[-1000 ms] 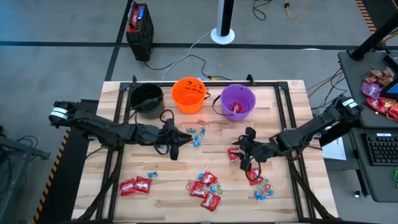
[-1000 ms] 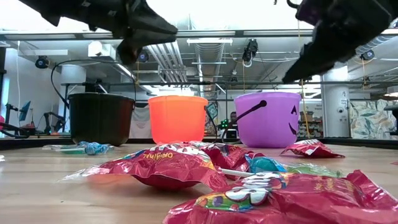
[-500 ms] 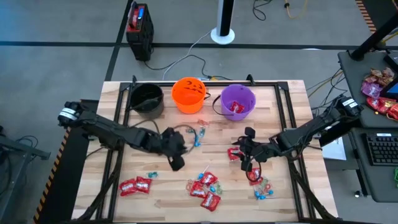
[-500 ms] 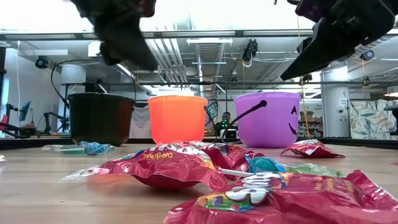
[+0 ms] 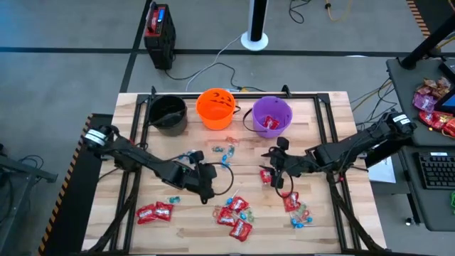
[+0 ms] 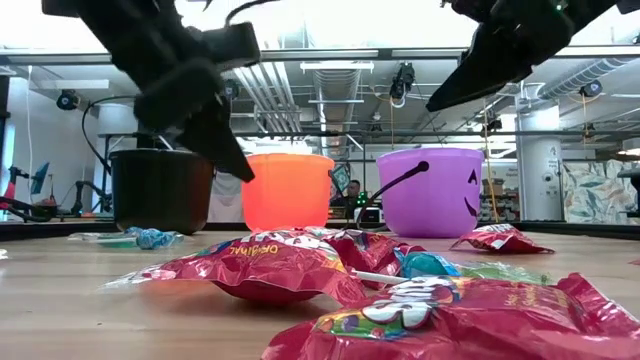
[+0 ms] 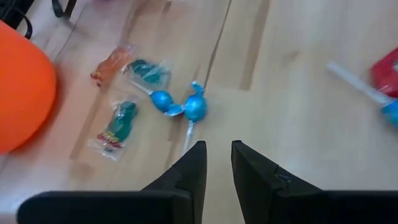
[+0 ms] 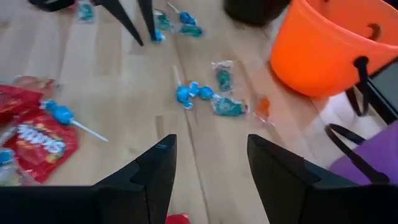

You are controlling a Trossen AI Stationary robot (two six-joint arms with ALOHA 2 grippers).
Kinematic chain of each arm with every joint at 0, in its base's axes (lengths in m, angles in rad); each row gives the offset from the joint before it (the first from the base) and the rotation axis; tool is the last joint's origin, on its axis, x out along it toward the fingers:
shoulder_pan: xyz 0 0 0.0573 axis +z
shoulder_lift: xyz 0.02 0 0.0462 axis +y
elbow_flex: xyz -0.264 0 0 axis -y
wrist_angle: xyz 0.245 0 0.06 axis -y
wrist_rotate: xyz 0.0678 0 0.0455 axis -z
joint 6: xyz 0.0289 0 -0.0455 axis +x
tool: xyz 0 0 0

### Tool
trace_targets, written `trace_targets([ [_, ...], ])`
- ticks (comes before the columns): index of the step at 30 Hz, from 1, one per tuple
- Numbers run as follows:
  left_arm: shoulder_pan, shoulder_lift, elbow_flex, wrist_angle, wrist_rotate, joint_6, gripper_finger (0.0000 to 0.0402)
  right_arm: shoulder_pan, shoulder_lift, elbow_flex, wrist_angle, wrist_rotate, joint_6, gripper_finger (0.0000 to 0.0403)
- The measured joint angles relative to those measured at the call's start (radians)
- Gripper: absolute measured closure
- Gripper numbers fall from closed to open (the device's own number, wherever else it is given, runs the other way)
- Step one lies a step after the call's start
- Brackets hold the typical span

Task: Sort candy by brand, put in halloween buckets
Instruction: Put the blue candy into the orange bucket

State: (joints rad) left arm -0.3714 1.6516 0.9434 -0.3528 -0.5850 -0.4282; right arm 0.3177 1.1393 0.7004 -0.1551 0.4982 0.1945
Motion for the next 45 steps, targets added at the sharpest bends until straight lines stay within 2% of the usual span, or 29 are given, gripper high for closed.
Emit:
trace_targets([
  [7, 0.063, 0.014, -0.052, 0.073, 0.014, 0.130, 0.0302, -0.007, 0.000, 0.000, -0.022, -0.001, 0.030, 0.0213],
  [12, 0.159, 0.011, -0.127, 0.230, 0.153, 0.231, 0.0282, -0.007, 0.000, 0.000, -0.022, -0.001, 0.048, 0.0213],
  [17, 0.225, 0.013, -0.194, 0.345, 0.227, 0.273, 0.0282, -0.006, 0.000, 0.000, -0.026, -0.001, 0.069, 0.0213],
  [22, 0.236, 0.013, -0.236, 0.399, 0.240, 0.289, 0.0289, -0.006, 0.000, 0.000, -0.029, -0.002, 0.075, 0.0213],
  [26, 0.236, 0.013, -0.250, 0.449, 0.291, 0.289, 0.0292, -0.006, 0.000, 0.000, -0.029, -0.002, 0.077, 0.0213],
  [31, 0.237, 0.030, -0.250, 0.465, 0.290, 0.290, 0.0292, -0.006, 0.000, 0.000, -0.029, -0.003, 0.085, 0.0213],
  [35, 0.238, 0.089, -0.250, 0.513, 0.287, 0.292, 0.0292, -0.006, 0.000, -0.001, -0.029, -0.004, 0.095, 0.0213],
  [39, 0.237, 0.130, -0.227, 0.522, 0.272, 0.297, 0.0313, -0.006, 0.000, -0.001, -0.031, -0.004, 0.096, 0.0213],
  [43, 0.236, 0.135, -0.222, 0.524, 0.283, 0.306, 0.0381, -0.006, 0.000, -0.001, -0.032, -0.004, 0.095, 0.0213],
  [45, 0.236, 0.130, -0.223, 0.521, 0.285, 0.306, 0.0393, -0.006, 0.000, -0.001, -0.032, -0.004, 0.095, 0.0213],
])
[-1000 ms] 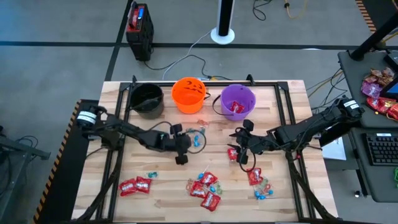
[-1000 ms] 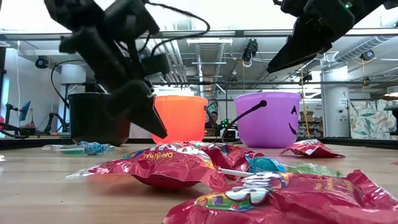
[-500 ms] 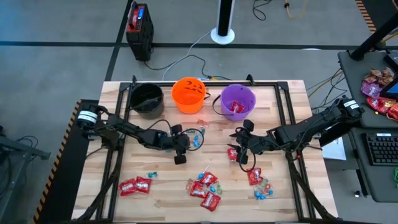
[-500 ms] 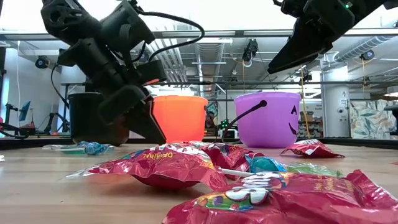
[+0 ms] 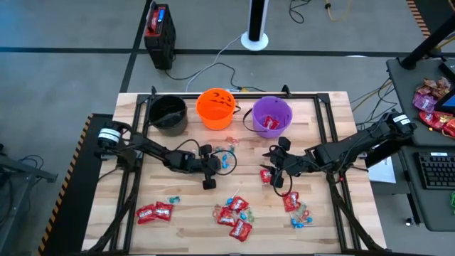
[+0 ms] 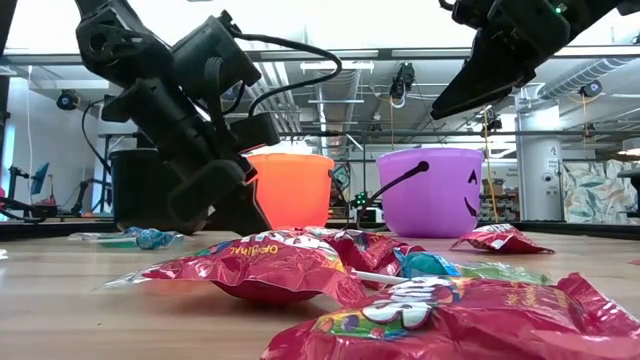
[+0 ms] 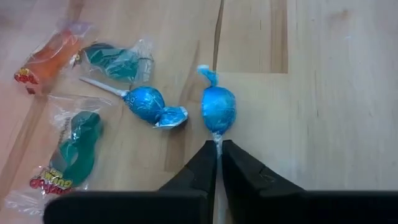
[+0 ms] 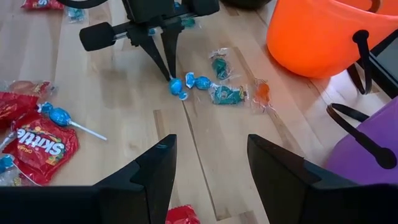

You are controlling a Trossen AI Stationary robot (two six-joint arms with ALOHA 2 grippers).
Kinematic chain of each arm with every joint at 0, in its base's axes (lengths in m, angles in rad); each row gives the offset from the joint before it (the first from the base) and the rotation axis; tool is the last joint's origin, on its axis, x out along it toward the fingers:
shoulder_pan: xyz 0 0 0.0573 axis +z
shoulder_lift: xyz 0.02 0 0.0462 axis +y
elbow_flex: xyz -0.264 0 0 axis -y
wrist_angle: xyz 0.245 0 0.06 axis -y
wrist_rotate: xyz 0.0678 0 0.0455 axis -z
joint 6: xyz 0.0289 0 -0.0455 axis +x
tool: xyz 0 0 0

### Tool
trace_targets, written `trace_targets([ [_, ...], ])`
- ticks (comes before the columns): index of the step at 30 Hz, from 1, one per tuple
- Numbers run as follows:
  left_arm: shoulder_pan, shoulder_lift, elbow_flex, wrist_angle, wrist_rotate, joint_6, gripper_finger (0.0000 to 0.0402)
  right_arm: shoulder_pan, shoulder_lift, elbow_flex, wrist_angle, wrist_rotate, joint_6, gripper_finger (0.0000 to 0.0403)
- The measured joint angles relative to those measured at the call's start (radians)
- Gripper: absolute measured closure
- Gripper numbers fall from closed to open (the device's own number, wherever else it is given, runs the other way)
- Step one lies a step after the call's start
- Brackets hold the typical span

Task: Sort candy by brand, put in halloween buckets
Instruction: Put the blue candy into the orange bucket

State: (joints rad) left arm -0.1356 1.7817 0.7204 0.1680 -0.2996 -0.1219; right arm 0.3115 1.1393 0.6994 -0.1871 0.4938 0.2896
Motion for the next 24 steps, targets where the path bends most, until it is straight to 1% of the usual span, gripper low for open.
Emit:
trace_targets([
  [3, -0.006, -0.014, 0.004, -0.014, 0.002, -0.001, 0.0399, 0.000, 0.000, 0.000, -0.001, 0.000, -0.001, 0.0213],
  [5, -0.013, -0.043, 0.015, -0.047, 0.028, -0.002, 0.0400, 0.000, 0.000, 0.000, -0.009, 0.000, -0.001, 0.0213],
  [8, -0.022, -0.144, 0.081, -0.156, 0.026, 0.042, 0.0401, 0.000, 0.000, 0.000, -0.022, 0.000, 0.005, 0.0213],
  [9, -0.023, -0.190, 0.110, -0.218, 0.005, 0.072, 0.0401, 0.000, 0.000, 0.000, -0.022, -0.001, 0.006, 0.0213],
  [12, 0.014, -0.300, 0.186, -0.367, -0.112, 0.201, 0.0401, 0.000, 0.000, 0.000, -0.021, -0.005, 0.004, 0.0213],
  [14, 0.077, -0.364, 0.221, -0.399, -0.148, 0.295, 0.0401, 0.000, 0.000, 0.000, -0.020, -0.005, -0.002, 0.0213],
  [16, 0.178, -0.419, 0.244, -0.404, -0.120, 0.359, 0.0401, 0.000, 0.000, 0.000, -0.016, -0.005, -0.005, 0.0213],
  [19, 0.364, -0.449, 0.253, -0.420, -0.033, 0.401, 0.0401, 0.000, 0.000, 0.000, -0.016, -0.005, -0.011, 0.0213],
  [21, 0.477, -0.448, 0.266, -0.430, 0.052, 0.396, 0.0401, 0.000, 0.000, 0.000, -0.015, -0.005, -0.010, 0.0213],
  [23, 0.563, -0.437, 0.295, -0.416, 0.144, 0.371, 0.0401, 0.000, 0.000, 0.000, -0.016, -0.005, -0.004, 0.0213],
  [24, 0.594, -0.425, 0.309, -0.416, 0.169, 0.353, 0.0401, 0.000, 0.000, 0.000, -0.015, -0.005, -0.002, 0.0213],
])
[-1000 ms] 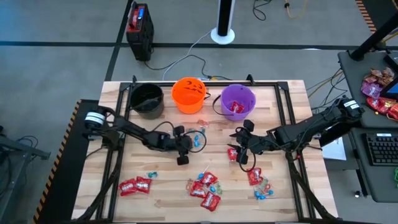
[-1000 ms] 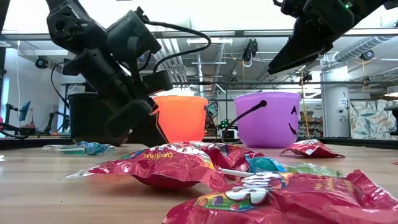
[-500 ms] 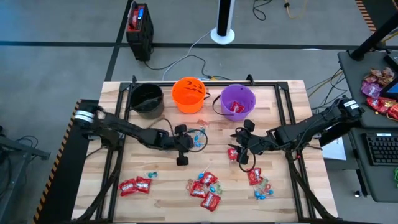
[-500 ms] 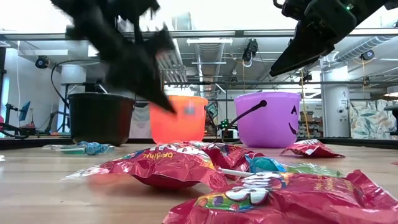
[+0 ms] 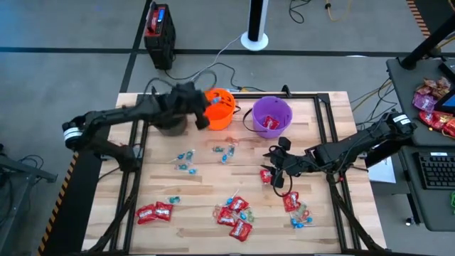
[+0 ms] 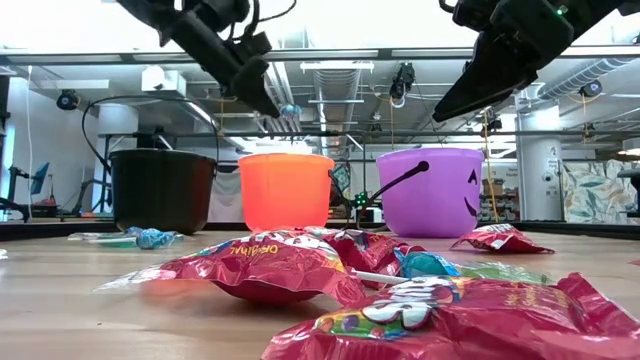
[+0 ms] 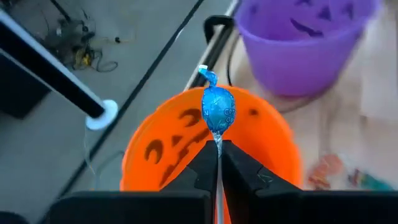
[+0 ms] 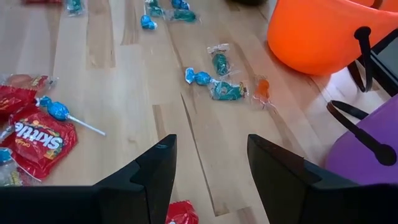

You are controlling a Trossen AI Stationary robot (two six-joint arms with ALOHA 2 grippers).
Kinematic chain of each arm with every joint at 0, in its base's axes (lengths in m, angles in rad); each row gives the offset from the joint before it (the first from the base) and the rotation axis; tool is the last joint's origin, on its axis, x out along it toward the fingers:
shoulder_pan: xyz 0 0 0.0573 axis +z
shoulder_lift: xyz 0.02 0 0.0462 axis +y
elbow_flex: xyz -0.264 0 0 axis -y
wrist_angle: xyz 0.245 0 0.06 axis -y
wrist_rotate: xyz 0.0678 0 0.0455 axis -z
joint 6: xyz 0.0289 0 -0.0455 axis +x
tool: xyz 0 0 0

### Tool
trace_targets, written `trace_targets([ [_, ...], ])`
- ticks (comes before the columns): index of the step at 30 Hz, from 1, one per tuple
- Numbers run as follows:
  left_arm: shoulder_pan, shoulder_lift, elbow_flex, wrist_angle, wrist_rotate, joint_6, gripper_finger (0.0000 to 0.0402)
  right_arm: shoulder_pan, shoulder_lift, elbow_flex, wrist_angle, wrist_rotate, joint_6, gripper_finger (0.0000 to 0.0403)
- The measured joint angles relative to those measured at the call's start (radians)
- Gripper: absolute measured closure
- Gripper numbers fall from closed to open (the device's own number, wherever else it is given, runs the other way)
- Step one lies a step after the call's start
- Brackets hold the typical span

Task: Sort candy by brand, put in halloween buckets
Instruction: Put the blue candy into the orange bucket, then put the red candy into the violet bucket

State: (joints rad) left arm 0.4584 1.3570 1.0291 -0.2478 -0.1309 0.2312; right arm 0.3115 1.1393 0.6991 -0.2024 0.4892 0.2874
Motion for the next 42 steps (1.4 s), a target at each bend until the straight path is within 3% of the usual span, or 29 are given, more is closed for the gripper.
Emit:
trace_targets([
  [7, 0.042, 0.097, 0.154, -0.094, -0.020, -0.034, 0.0400, 0.000, 0.000, 0.000, -0.001, -0.001, 0.001, 0.0213],
  [13, 0.045, 0.189, 0.297, -0.252, -0.068, -0.008, 0.0361, -0.010, 0.000, 0.000, -0.001, -0.072, 0.062, 0.0213],
  [21, 0.026, 0.165, 0.310, -0.336, -0.063, 0.023, 0.0324, -0.011, 0.000, 0.000, -0.062, -0.111, 0.144, 0.0213],
  [23, 0.001, 0.127, 0.288, -0.359, -0.003, -0.012, 0.0324, -0.011, 0.000, 0.000, -0.109, -0.154, 0.184, 0.0213],
  [26, -0.067, 0.060, 0.203, -0.359, 0.128, -0.084, 0.0324, -0.011, 0.000, 0.000, -0.217, -0.239, 0.274, 0.0213],
  [28, -0.134, 0.006, 0.135, -0.301, 0.145, -0.118, 0.0324, -0.011, 0.000, 0.000, -0.302, -0.294, 0.311, 0.0213],
  [31, -0.236, -0.058, 0.057, -0.242, 0.113, -0.188, 0.0324, -0.011, 0.000, 0.000, -0.438, -0.372, 0.348, 0.0213],
  [35, -0.372, -0.125, 0.044, -0.224, 0.102, -0.389, 0.0324, -0.008, -0.012, 0.000, -0.548, -0.428, 0.437, 0.0213],
  [38, -0.477, -0.161, 0.077, -0.223, 0.061, -0.618, 0.0324, -0.008, -0.027, 0.000, -0.491, -0.429, 0.506, 0.0213],
  [42, -0.613, -0.185, 0.132, -0.226, -0.035, -0.849, 0.0324, -0.012, -0.025, 0.000, -0.428, -0.403, 0.476, 0.0213],
])
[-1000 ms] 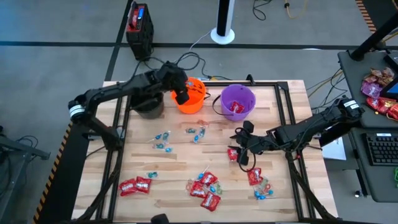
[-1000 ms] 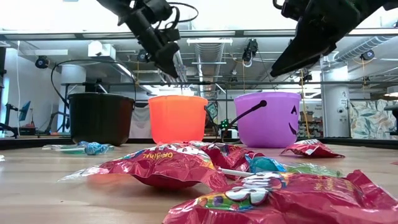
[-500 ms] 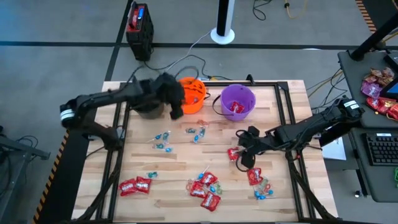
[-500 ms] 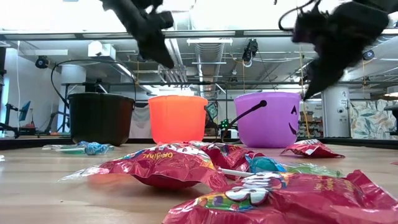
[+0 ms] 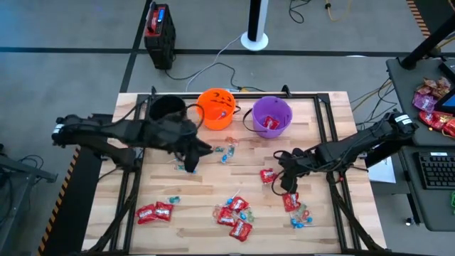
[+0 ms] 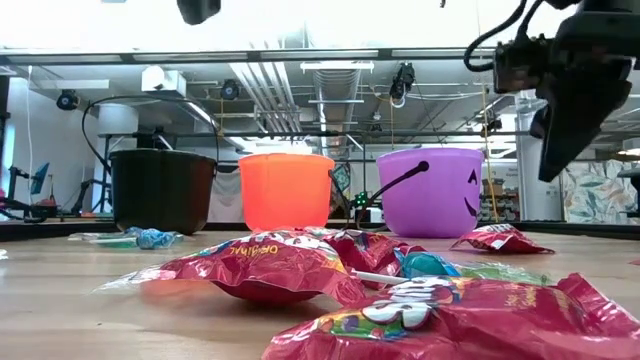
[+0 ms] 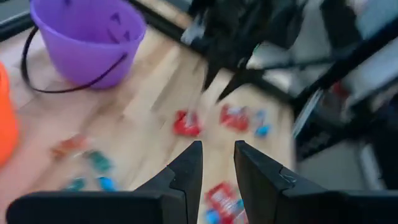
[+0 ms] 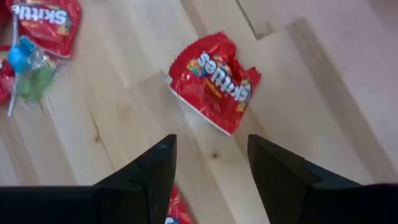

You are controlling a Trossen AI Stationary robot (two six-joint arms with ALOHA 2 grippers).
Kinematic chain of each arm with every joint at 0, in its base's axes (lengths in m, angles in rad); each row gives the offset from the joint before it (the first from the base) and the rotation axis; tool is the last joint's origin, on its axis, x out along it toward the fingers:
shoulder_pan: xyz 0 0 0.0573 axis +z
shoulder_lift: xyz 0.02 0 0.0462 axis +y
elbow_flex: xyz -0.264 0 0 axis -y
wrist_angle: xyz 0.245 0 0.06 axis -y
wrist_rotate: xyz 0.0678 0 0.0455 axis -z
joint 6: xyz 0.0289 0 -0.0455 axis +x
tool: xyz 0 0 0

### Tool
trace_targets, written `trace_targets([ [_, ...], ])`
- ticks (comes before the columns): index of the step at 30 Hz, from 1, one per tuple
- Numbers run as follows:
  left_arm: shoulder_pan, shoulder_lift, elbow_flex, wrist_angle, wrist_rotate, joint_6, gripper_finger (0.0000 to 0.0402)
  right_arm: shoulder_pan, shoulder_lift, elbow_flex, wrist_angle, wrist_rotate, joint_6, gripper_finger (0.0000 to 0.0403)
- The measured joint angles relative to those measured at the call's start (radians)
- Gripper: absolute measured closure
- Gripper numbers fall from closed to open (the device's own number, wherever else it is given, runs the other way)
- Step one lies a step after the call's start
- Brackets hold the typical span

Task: Sort candy by brand, put in halloween buckets
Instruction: Put the red candy into the violet bucket

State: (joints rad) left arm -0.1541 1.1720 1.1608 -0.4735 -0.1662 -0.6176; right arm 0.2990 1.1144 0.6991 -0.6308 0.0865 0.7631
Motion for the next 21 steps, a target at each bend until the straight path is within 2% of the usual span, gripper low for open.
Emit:
trace_targets([
  [4, -0.121, -0.001, 0.019, 0.021, -0.277, -0.119, 0.0324, -0.032, 0.025, -0.004, 0.005, 0.059, -0.046, 0.0213],
  [7, -0.162, 0.011, 0.026, 0.021, -0.403, -0.125, 0.0324, -0.066, 0.051, -0.018, 0.064, 0.063, -0.103, 0.0213],
  [11, -0.163, 0.040, 0.027, 0.026, -0.432, -0.132, 0.0324, -0.105, 0.102, -0.061, 0.193, 0.002, -0.161, 0.0213],
  [15, -0.134, 0.065, 0.022, 0.018, -0.445, -0.113, 0.0324, -0.134, 0.169, -0.104, 0.257, -0.081, -0.139, 0.0213],
  [21, -0.100, 0.073, 0.006, -0.016, -0.414, 0.028, 0.0324, -0.136, 0.274, -0.169, 0.445, -0.077, -0.126, 0.0220],
])
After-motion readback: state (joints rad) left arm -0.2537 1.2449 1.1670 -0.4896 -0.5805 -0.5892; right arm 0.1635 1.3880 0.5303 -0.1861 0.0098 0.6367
